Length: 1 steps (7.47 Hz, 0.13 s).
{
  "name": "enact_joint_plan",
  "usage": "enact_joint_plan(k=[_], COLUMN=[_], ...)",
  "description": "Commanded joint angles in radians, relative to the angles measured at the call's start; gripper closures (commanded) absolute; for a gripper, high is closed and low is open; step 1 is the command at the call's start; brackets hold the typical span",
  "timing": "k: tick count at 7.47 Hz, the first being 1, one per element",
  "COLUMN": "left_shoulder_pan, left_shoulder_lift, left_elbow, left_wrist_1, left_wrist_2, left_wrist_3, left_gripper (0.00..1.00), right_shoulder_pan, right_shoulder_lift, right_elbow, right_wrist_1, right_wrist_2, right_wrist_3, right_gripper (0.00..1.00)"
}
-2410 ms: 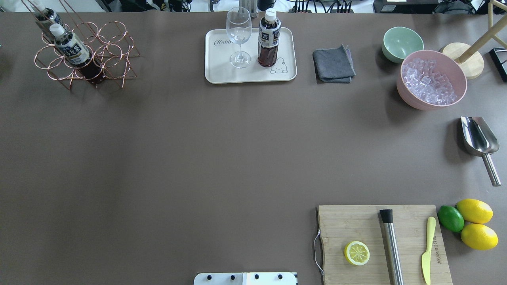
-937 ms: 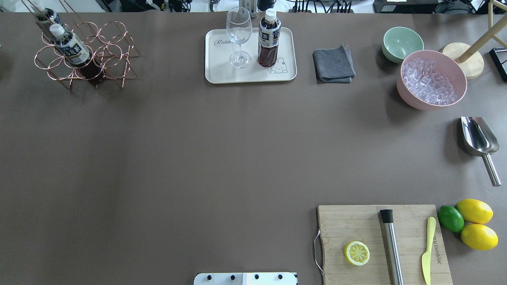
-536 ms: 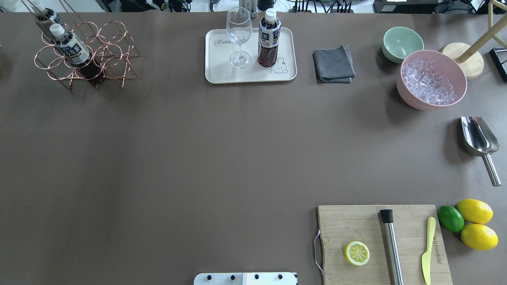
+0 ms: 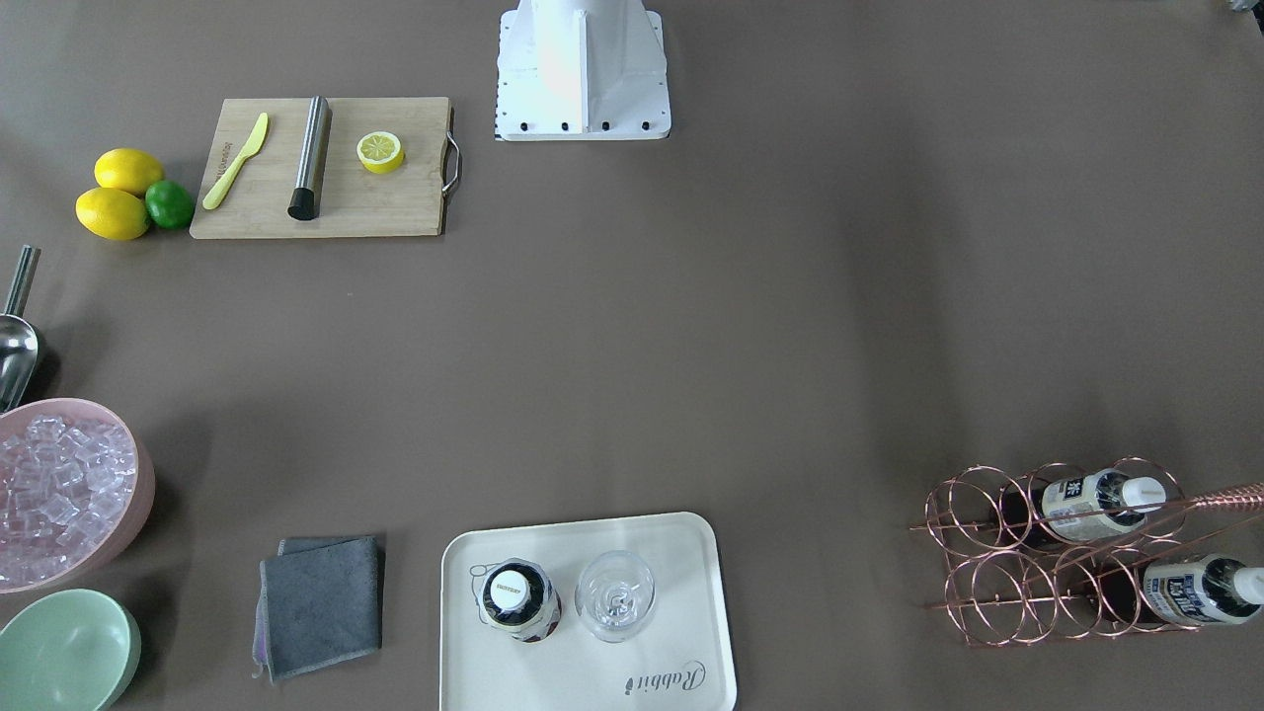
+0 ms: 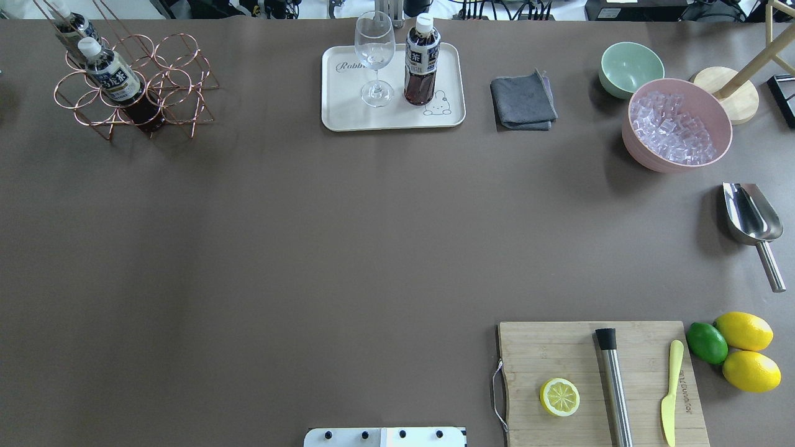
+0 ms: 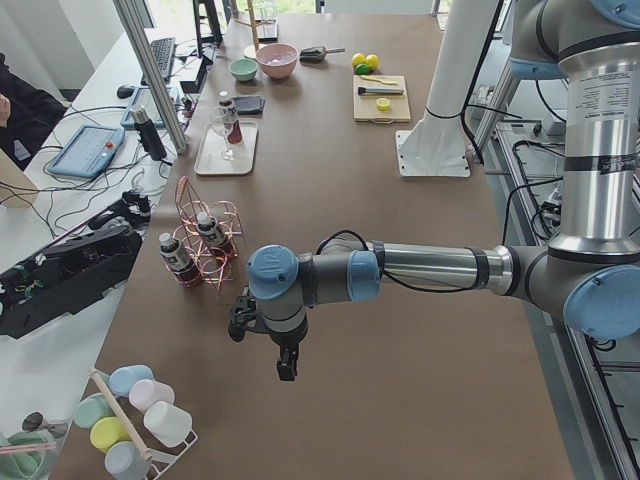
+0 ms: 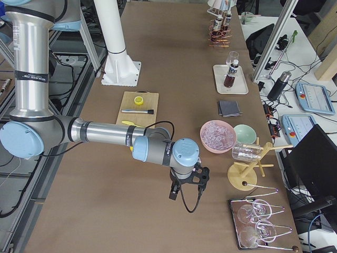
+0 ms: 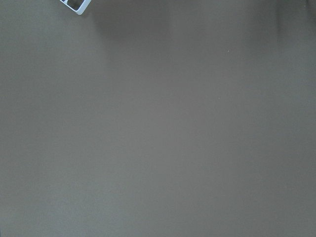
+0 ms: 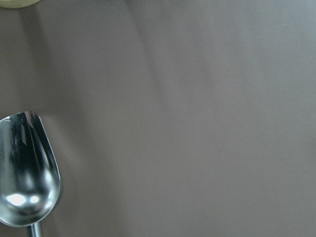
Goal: Take tea from basket to plate
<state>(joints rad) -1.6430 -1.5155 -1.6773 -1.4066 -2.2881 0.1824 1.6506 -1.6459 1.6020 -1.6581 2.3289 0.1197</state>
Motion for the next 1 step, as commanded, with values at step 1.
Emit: enact_joint_plan(k=[1], left_shoulder_pan=[0.0], left_shoulder_lift=[-0.003], left_elbow=[0.002], left_wrist_1=[0.0], left_wrist_2=[-0.001], left_wrist_3=[-0.001], left_gripper=[0.02], right_shoulder_pan=[0.0], right_shoulder_lift=[0.0], right_elbow=[0.0], right_wrist_1=[0.0], right_wrist_2=[0.0], right_wrist_3=[0.0], right_gripper=[0.0])
